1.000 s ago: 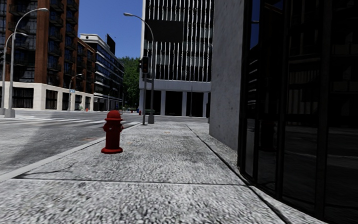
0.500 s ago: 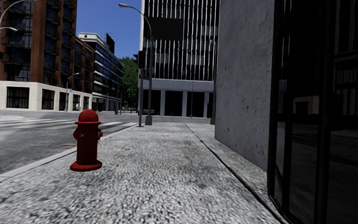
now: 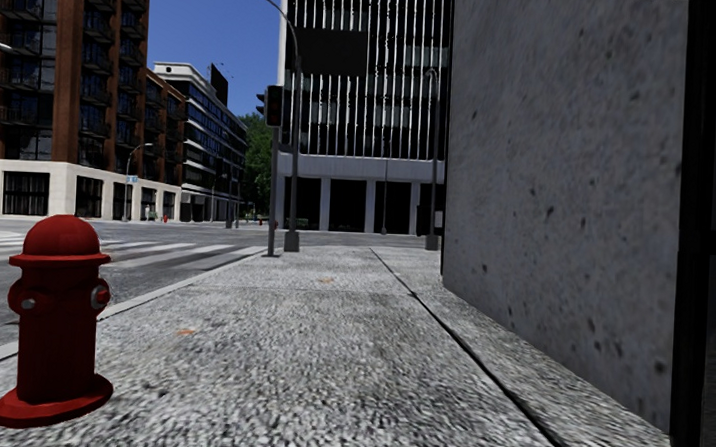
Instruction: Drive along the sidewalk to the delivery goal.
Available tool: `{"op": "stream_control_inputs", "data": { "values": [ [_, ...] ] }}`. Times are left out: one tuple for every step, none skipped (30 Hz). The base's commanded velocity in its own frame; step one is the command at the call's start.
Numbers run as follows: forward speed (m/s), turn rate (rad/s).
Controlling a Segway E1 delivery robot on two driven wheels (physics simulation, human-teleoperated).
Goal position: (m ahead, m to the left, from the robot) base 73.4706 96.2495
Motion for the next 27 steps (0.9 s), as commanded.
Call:
{"op": "stream_control_inputs", "data": {
  "values": [
    [2.00,0.12],
    [2.00,0.12],
    [2.00,0.12],
    [2.00,0.13],
    [2.00,0.13],
    [2.00,0.13],
    [2.00,0.13],
    [2.00,0.14],
    [2.00,0.14],
    [2.00,0.14],
    [2.00,0.14],
    [2.00,0.18],
    [2.00,0.28],
    [2.00,0.28],
    [2.00,0.35],
    [2.00,0.37],
    [2.00,0.37],
    [2.00,0.37],
    [2.00,0.37],
    [2.00,0.37],
    [2.00,0.37],
    [2.00,0.37],
    [2.00,0.37],
    [2.00,0.37],
    [2.00,0.37],
    [2.00,0.37],
    [2.00,0.37]
  ]
}}
